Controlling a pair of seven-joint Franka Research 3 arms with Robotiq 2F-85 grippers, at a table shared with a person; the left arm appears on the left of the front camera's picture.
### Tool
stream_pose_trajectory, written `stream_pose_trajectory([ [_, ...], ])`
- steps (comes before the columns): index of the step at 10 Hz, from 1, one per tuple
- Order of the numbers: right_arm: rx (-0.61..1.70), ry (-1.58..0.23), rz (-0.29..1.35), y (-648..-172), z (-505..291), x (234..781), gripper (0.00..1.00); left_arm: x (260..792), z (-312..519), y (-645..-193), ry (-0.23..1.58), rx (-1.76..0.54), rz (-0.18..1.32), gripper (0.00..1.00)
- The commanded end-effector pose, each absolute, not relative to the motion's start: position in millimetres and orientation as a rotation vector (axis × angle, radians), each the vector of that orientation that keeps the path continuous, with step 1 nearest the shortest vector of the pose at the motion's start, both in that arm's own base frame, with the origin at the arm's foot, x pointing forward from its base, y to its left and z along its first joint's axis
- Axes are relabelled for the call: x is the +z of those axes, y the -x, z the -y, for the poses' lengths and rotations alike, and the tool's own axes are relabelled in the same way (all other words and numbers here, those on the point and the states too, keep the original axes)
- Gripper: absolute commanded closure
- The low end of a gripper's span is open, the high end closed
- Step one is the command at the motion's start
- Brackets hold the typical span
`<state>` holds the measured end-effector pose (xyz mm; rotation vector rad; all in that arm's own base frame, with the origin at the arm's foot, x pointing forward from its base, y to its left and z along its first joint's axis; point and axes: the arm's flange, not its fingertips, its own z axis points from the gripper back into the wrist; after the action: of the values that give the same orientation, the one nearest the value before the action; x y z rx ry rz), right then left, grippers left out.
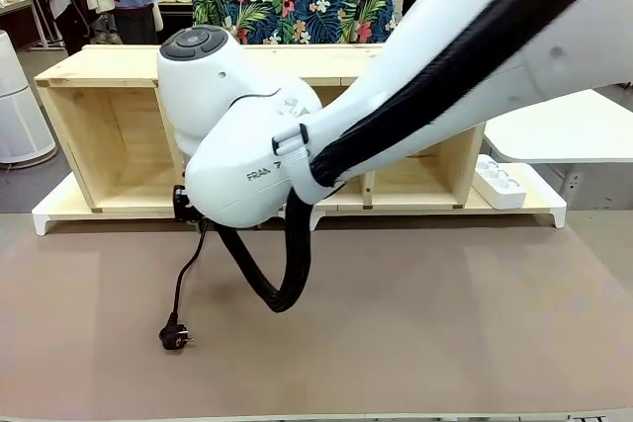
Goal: Perform cable management.
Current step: When the cord part of the Power Cable appears at the lower middle area of the table and stops, grasp the cord part of the Power Cable.
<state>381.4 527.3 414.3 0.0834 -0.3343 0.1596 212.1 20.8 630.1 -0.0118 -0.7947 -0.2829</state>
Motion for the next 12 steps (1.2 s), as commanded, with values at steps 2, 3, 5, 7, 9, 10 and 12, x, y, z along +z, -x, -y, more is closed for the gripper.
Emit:
stream_pose_trajectory([
  [2,0.172,-0.201,0.266,-387,-575,390,0.00,630,-22,-212,0.015,-0.278,0.795,0.00],
  [3,0.149,-0.218,0.232,-383,-586,382,0.00,630,-22,-212,0.015,-0.278,0.795,0.00],
  [5,0.146,-0.218,0.181,-371,-603,369,0.00,630,-22,-212,0.015,-0.278,0.795,0.00],
  [7,0.147,-0.181,0.133,-368,-620,359,0.00,630,-22,-212,0.015,-0.278,0.795,0.00],
  [9,0.162,-0.126,0.055,-370,-643,344,0.00,630,-22,-212,0.015,-0.278,0.795,0.00],
  [10,0.169,-0.096,0.044,-367,-649,343,0.00,630,-22,-212,0.015,-0.278,0.795,0.00],
  [12,0.186,-0.041,0.031,-352,-652,342,0.00,630,-22,-212,0.015,-0.278,0.795,0.00],
])
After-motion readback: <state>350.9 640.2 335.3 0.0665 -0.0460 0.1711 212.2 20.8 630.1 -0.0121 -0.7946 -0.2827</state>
